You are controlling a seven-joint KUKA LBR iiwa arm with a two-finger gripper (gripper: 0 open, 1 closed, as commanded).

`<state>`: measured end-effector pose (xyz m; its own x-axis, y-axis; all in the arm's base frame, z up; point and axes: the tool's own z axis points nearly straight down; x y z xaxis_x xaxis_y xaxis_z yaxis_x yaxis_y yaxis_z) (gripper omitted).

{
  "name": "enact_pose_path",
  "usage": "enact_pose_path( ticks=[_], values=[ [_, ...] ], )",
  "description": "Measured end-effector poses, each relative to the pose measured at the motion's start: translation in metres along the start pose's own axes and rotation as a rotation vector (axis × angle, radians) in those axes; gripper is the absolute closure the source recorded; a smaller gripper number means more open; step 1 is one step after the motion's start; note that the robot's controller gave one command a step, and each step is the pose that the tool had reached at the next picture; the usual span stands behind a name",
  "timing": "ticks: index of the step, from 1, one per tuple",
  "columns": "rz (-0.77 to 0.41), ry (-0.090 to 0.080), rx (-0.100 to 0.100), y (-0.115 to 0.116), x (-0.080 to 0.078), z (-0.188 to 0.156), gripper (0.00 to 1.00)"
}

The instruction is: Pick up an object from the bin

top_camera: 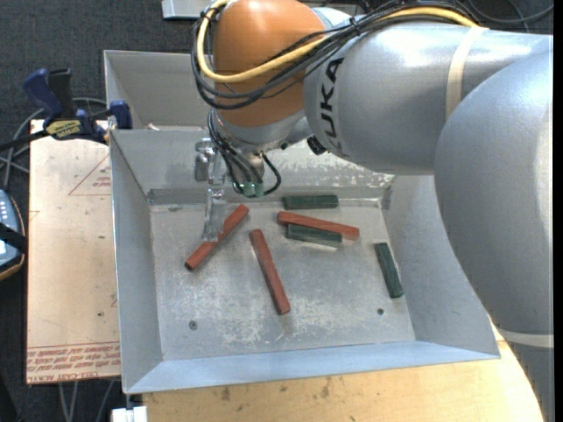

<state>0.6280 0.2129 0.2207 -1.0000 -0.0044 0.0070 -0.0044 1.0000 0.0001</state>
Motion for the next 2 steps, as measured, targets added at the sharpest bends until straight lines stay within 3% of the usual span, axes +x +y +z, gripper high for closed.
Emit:
enact_pose_path(
  ticks=[1, 2],
  values=[
    [-0.549, -0.004, 0.001, -0.036, -0.002, 0.153, 0.00],
    [-0.514, -0.012, 0.000, -0.044, 0.001, 0.119, 0.00]
  ],
)
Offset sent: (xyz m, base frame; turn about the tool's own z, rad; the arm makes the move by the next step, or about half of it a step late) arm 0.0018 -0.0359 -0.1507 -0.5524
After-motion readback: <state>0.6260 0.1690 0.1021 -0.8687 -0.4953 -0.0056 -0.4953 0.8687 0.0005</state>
